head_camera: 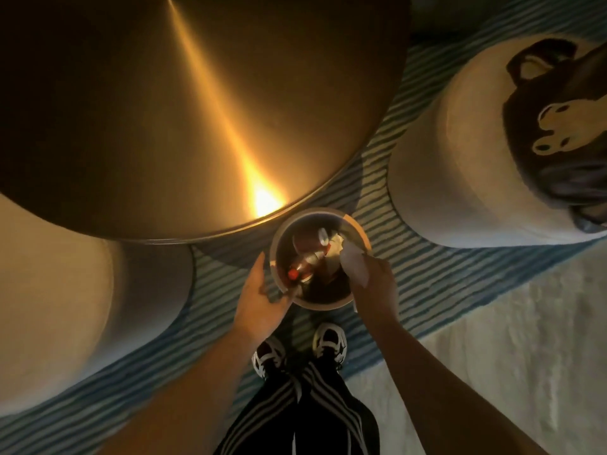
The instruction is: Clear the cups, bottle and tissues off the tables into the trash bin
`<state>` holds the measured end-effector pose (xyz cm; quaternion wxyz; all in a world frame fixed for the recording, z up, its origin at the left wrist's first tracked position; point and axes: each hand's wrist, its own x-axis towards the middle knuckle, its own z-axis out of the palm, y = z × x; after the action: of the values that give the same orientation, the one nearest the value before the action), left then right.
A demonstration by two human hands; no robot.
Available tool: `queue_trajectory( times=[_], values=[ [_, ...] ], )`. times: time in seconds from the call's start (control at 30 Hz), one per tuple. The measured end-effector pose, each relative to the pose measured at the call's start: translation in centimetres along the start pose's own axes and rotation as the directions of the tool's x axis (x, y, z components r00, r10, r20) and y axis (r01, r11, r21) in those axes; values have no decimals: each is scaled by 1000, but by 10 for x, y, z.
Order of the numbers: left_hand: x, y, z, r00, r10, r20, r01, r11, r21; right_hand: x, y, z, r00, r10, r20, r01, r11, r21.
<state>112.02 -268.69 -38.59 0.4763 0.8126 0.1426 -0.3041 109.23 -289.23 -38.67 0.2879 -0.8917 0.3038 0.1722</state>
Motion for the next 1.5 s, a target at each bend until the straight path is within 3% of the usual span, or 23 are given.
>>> queue_trajectory(
  times=[0.1, 0.2, 0.3, 0.43, 0.53, 0.63, 0.8, 0.97, 1.1, 1.27, 1.5],
  values=[
    [-6, -11, -20, 998, -60, 6, 58, 984, 167, 6, -9, 6, 999, -14, 46, 10, 997, 80],
    [-19, -10, -32, 1000, -29, 6, 28, 988, 155, 5, -13, 2, 979, -96, 177, 56, 974, 219],
    [-34, 6, -38, 1000, -23, -12, 24, 995, 95, -3, -15, -15, 972, -126, 199, 102, 987, 126],
    [-73, 50, -56, 985, 169, -23, -152, 934, 324, -31, -30, -68, 965, -222, 138, 213, 974, 78],
    [-112, 88, -75, 967, 250, -39, -216, 895, 389, -63, -42, -118, 942, -308, 136, 320, 944, -77],
    [-148, 117, -96, 955, 277, -102, -208, 877, 433, -94, -56, -166, 953, -279, 121, 291, 952, -92],
    [-192, 136, -132, 925, 273, -263, -134, 884, 447, -129, -87, -214, 892, -447, 60, 451, 880, -148],
    [-226, 132, -152, 875, 217, -432, -31, 918, 396, -147, -127, -221, 822, -555, 130, 570, 802, -181],
    [-259, 120, -165, 808, 135, -574, 72, 943, 324, -166, -165, -207, 718, -667, 200, 695, 702, -154],
    [-309, 86, -185, 687, -10, -726, 202, 963, 178, -201, -221, -165, 527, -779, 340, 847, 512, -140],
    [-390, 19, -223, 433, -247, -867, 340, 936, -97, -289, -303, -87, 182, -824, 537, 978, 211, -9]
  ],
)
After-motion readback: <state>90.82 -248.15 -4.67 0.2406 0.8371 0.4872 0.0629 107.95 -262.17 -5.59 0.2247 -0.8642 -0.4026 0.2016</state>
